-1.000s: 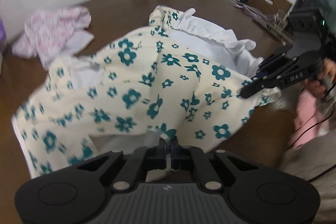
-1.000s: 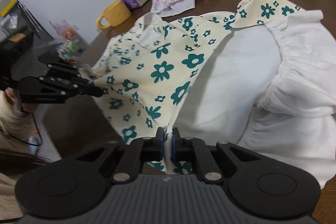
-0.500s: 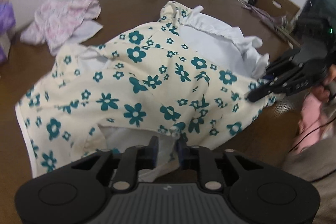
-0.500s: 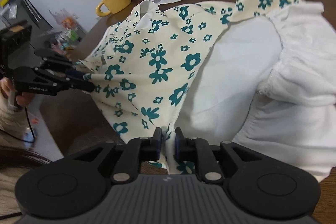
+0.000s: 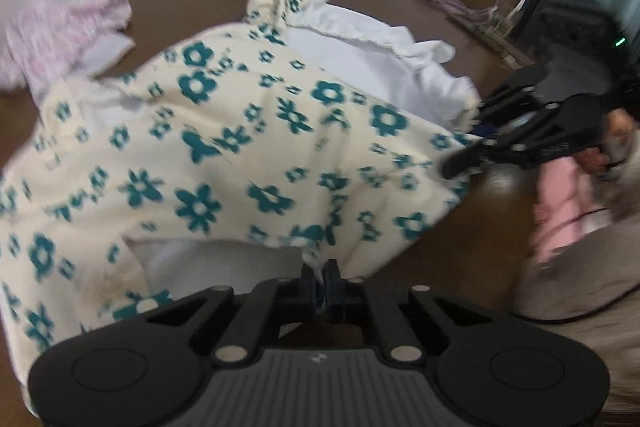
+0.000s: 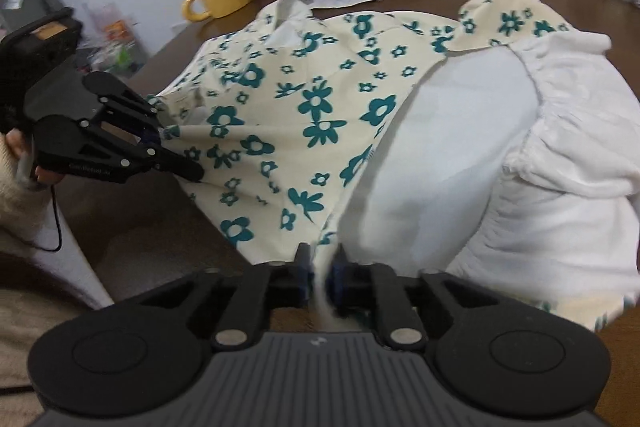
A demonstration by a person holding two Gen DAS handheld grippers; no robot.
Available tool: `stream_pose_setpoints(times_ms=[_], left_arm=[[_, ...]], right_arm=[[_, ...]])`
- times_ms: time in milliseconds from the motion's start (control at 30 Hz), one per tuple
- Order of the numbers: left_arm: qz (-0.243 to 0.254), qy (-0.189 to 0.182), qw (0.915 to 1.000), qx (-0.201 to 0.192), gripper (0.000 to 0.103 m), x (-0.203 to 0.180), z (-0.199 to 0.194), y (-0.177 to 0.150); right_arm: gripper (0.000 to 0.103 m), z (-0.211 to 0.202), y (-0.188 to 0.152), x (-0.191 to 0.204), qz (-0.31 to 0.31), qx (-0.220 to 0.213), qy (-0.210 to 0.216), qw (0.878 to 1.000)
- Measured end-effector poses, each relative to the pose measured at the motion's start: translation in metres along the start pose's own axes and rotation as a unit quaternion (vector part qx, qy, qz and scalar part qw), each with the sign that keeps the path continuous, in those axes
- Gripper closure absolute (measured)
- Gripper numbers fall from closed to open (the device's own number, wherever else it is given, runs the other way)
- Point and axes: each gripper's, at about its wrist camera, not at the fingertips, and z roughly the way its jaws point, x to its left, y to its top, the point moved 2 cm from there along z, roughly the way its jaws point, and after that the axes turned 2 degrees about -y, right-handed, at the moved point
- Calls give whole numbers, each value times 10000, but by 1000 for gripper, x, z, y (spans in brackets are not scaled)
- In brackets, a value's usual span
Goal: Fold clothes
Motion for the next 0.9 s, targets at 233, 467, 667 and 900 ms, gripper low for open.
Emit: stream_pose_setpoints(times_ms=[233, 467, 667, 900], left_arm=[[-802, -461, 9955, 190, 101, 6, -8, -20], [-1153, -500, 9920, 145, 96, 8, 1, -27], [-1266, -322, 9912, 207, 100, 6, 2, -35], [-1242, 129, 9919, -228, 88, -6, -10, -41]], right_arm=[[93, 6, 6, -16, 1, 313, 311, 9990], [93, 4, 8, -12, -152, 450, 381, 9981], [93, 5, 9, -10, -326, 584, 251, 9974], [89, 8, 14, -12, -364, 562, 132, 9977]])
